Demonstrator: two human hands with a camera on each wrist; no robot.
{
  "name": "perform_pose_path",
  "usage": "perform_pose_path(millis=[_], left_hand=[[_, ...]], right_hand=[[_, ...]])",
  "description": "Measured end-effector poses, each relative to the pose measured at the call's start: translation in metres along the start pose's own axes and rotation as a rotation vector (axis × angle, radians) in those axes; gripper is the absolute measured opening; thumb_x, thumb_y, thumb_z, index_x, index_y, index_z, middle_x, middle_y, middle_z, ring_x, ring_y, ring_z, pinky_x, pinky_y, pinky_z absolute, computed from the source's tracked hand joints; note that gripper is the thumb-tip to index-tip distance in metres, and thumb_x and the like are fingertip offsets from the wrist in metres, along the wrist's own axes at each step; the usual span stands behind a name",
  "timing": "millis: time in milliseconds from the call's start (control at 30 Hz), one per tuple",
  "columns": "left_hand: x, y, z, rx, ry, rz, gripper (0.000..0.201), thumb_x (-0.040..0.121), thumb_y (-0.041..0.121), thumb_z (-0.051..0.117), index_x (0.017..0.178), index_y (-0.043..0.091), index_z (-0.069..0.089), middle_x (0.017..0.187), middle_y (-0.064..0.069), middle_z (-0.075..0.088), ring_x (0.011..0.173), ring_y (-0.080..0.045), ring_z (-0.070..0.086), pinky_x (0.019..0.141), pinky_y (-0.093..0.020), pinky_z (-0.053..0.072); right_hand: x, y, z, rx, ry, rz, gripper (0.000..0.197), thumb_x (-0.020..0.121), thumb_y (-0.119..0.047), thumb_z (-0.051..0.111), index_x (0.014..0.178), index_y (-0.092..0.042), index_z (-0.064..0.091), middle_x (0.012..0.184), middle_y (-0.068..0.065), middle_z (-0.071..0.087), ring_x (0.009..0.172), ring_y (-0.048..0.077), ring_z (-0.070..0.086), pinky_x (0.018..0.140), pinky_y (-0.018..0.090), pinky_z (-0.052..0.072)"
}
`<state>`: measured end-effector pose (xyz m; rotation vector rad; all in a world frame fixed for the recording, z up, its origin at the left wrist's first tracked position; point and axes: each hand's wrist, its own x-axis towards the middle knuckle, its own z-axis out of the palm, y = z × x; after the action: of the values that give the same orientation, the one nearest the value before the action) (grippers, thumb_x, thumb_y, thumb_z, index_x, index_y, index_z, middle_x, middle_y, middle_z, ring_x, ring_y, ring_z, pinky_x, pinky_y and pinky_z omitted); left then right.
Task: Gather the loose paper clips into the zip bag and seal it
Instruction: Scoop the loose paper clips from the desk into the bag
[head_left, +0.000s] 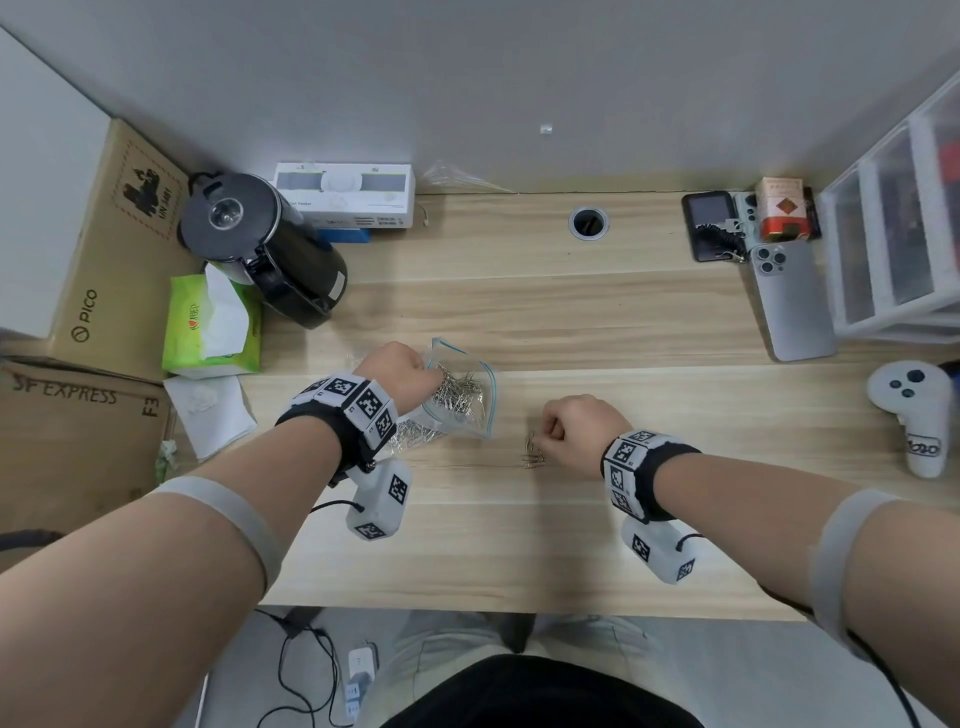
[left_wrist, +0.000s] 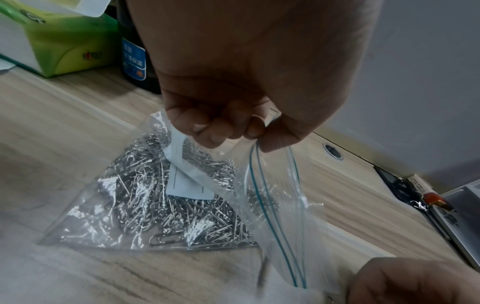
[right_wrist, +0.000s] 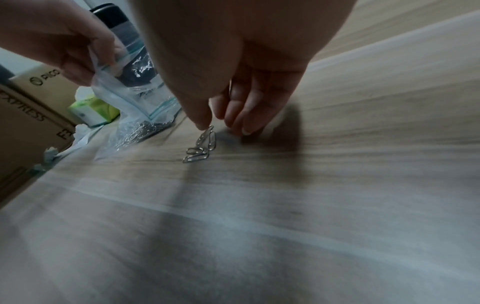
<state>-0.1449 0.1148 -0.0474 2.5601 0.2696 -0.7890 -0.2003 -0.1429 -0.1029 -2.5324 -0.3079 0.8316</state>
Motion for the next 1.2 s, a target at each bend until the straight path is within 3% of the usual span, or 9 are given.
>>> perform_pose_path(millis=[333, 500, 633, 733, 833, 967, 1033, 1133, 1200], left_hand=[[0.0, -0.003, 0.0, -0.013, -0.006, 0.001, 0.04, 0.079, 0.028, 0.06, 0.052, 0.019, 0.031, 0.059, -0.004, 0.034, 0.058, -0.02, 0.037, 0.057, -0.031, 0.033], [0.001, -0.003, 0.0, -0.018, -0.006, -0.004, 0.04, 0.08, 0.027, 0.061, 0.053, 0.018, 0.034, 0.059, -0.005, 0.037, 0.057, -0.021, 0.039, 0.057, -0.03, 0.034], [0.001, -0.004, -0.001, -0.004, 0.013, 0.004, 0.042, 0.081, 0.028, 0.062, 0.052, 0.018, 0.033, 0.055, -0.002, 0.035, 0.056, -0.021, 0.038, 0.056, -0.03, 0.032], [0.0, -0.005, -0.001, -0.001, 0.01, 0.012, 0.043, 0.082, 0.029, 0.062, 0.052, 0.019, 0.032, 0.054, -0.001, 0.032, 0.054, -0.021, 0.036, 0.055, -0.03, 0.031], [0.001, -0.005, -0.002, 0.008, 0.009, -0.002, 0.041, 0.08, 0.029, 0.062, 0.053, 0.018, 0.033, 0.054, -0.001, 0.032, 0.054, -0.02, 0.035, 0.054, -0.029, 0.03], [0.002, -0.003, -0.002, 0.006, 0.002, -0.015, 0.034, 0.079, 0.027, 0.061, 0.057, 0.015, 0.039, 0.057, -0.003, 0.035, 0.056, -0.021, 0.038, 0.054, -0.029, 0.031], [0.003, -0.001, -0.002, 0.003, -0.004, -0.02, 0.03, 0.079, 0.027, 0.061, 0.06, 0.014, 0.042, 0.059, -0.004, 0.038, 0.057, -0.021, 0.039, 0.056, -0.03, 0.033], [0.004, 0.0, -0.002, 0.0, -0.007, -0.029, 0.03, 0.078, 0.027, 0.061, 0.059, 0.015, 0.041, 0.059, -0.003, 0.04, 0.058, -0.022, 0.041, 0.056, -0.03, 0.034], [0.004, 0.001, -0.003, -0.003, -0.009, -0.032, 0.029, 0.079, 0.027, 0.061, 0.06, 0.014, 0.044, 0.06, -0.004, 0.041, 0.059, -0.022, 0.042, 0.057, -0.03, 0.035]], right_hand=[[0.005, -0.009, 0.0, -0.067, -0.147, -0.121, 0.018, 0.084, -0.019, 0.059, 0.093, -0.024, 0.074, 0.097, -0.006, 0.071, 0.09, 0.016, 0.065, 0.078, 0.03, 0.053], [0.008, -0.015, -0.005, -0.03, -0.125, -0.124, 0.027, 0.082, -0.016, 0.055, 0.102, -0.025, 0.071, 0.08, -0.009, 0.067, 0.078, 0.018, 0.061, 0.07, 0.024, 0.048], [0.012, -0.017, -0.006, -0.114, -0.156, -0.272, 0.039, 0.083, -0.009, 0.053, 0.114, -0.027, 0.069, 0.11, -0.007, 0.062, 0.103, 0.016, 0.057, 0.082, 0.028, 0.047], [0.015, -0.018, -0.009, -0.18, -0.221, -0.278, 0.028, 0.087, -0.016, 0.057, 0.108, -0.027, 0.073, 0.115, -0.005, 0.059, 0.105, 0.018, 0.058, 0.083, 0.03, 0.048], [0.017, -0.014, -0.008, -0.191, -0.176, -0.244, 0.022, 0.088, -0.02, 0.057, 0.1, -0.027, 0.074, 0.109, -0.007, 0.06, 0.1, 0.017, 0.059, 0.077, 0.027, 0.046], [0.014, -0.006, -0.009, -0.236, -0.118, -0.211, 0.016, 0.082, -0.023, 0.056, 0.073, -0.02, 0.069, 0.088, -0.007, 0.055, 0.083, 0.02, 0.06, 0.064, 0.026, 0.043], [0.01, -0.005, -0.009, -0.239, -0.149, -0.214, 0.017, 0.081, -0.027, 0.057, 0.069, -0.019, 0.066, 0.083, -0.008, 0.054, 0.077, 0.019, 0.058, 0.062, 0.026, 0.041], [0.005, -0.005, -0.011, -0.195, -0.181, -0.253, 0.013, 0.077, -0.029, 0.062, 0.084, -0.022, 0.07, 0.09, -0.006, 0.057, 0.081, 0.018, 0.058, 0.069, 0.028, 0.046], [0.004, -0.003, -0.012, -0.177, -0.195, -0.284, 0.023, 0.076, -0.025, 0.065, 0.098, -0.021, 0.07, 0.1, -0.004, 0.058, 0.086, 0.016, 0.057, 0.074, 0.025, 0.045]])
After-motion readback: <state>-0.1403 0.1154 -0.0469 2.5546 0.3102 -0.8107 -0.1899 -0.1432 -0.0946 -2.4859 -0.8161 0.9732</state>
